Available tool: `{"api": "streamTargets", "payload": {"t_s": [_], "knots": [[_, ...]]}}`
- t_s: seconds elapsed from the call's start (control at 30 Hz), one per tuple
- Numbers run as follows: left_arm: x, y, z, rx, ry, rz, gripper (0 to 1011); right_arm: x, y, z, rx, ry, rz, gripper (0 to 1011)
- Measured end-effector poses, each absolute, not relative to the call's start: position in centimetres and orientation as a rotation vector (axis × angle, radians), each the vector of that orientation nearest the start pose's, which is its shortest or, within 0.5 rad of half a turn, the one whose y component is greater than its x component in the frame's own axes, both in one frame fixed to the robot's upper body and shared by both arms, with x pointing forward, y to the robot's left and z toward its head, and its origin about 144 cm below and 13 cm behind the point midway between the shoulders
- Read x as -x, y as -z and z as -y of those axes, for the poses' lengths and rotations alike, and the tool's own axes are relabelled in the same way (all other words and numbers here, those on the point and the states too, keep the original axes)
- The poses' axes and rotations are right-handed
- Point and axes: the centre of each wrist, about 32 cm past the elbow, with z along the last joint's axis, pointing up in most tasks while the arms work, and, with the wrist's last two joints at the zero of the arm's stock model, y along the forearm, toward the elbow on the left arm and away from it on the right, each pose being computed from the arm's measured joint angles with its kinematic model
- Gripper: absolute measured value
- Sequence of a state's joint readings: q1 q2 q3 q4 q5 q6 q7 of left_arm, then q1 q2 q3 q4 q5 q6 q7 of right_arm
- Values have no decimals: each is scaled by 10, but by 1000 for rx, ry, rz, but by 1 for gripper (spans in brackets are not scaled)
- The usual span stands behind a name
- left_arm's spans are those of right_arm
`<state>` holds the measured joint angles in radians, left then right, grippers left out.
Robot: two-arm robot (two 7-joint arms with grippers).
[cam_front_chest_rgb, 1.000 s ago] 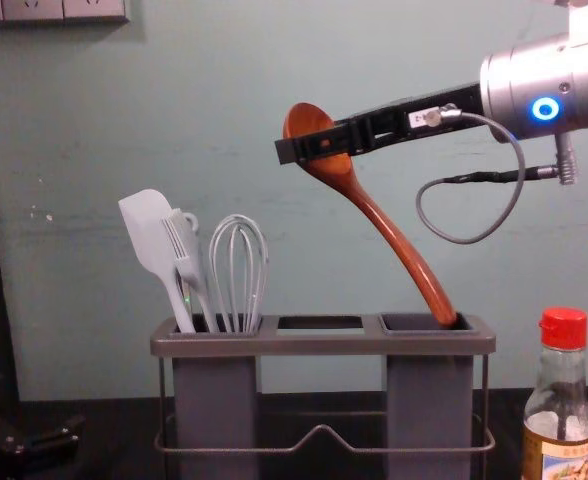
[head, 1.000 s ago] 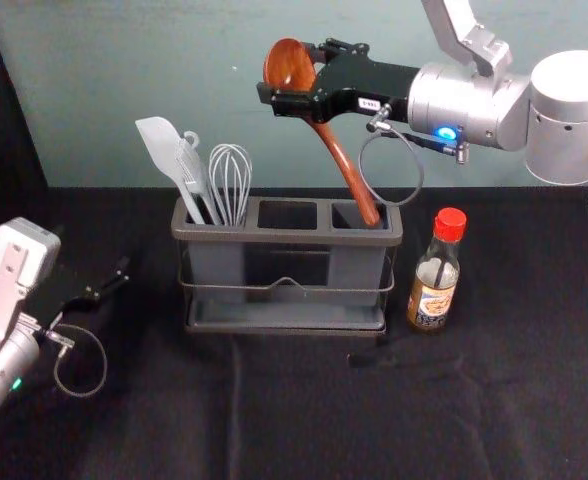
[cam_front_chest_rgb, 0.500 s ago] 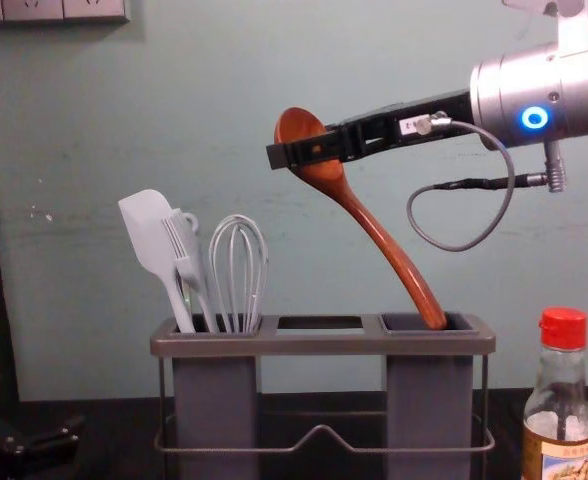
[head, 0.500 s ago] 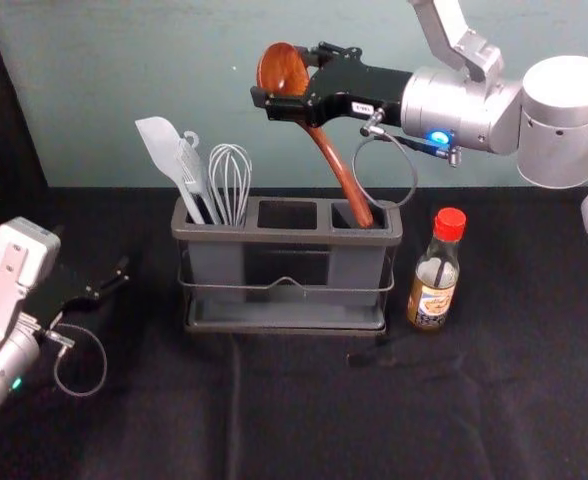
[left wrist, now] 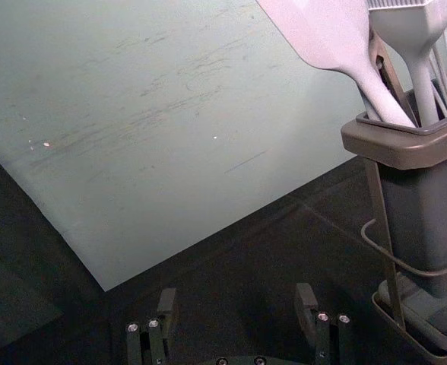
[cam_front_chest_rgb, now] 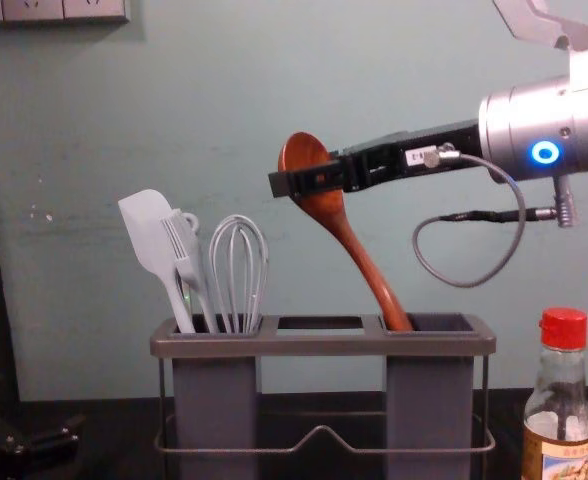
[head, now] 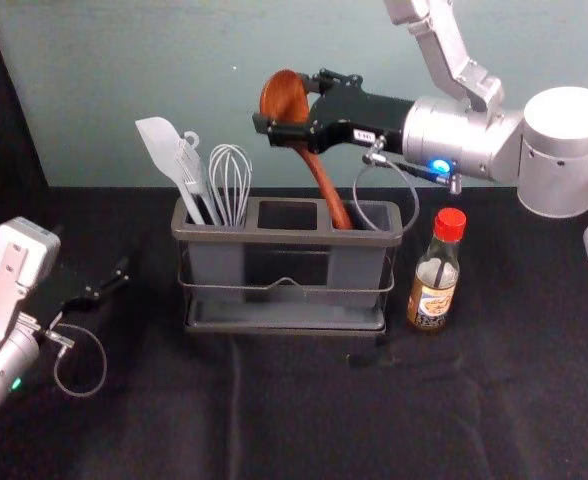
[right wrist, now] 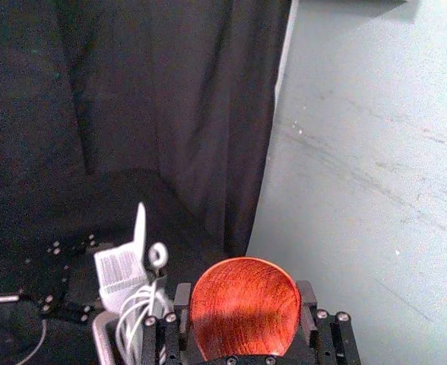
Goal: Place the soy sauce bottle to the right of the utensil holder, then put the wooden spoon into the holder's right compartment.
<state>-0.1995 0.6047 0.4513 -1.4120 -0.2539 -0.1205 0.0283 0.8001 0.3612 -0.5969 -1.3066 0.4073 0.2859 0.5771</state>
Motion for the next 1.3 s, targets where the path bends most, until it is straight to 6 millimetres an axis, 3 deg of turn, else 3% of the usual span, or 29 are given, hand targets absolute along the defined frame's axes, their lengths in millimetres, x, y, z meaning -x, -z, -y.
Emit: {"api": "streamTargets", "payload": {"t_s": [1.3], "knots": [[-489, -1140, -310, -304, -1248, 285, 1012, -528, -1320, 260, 181, 701, 196, 840]]}}
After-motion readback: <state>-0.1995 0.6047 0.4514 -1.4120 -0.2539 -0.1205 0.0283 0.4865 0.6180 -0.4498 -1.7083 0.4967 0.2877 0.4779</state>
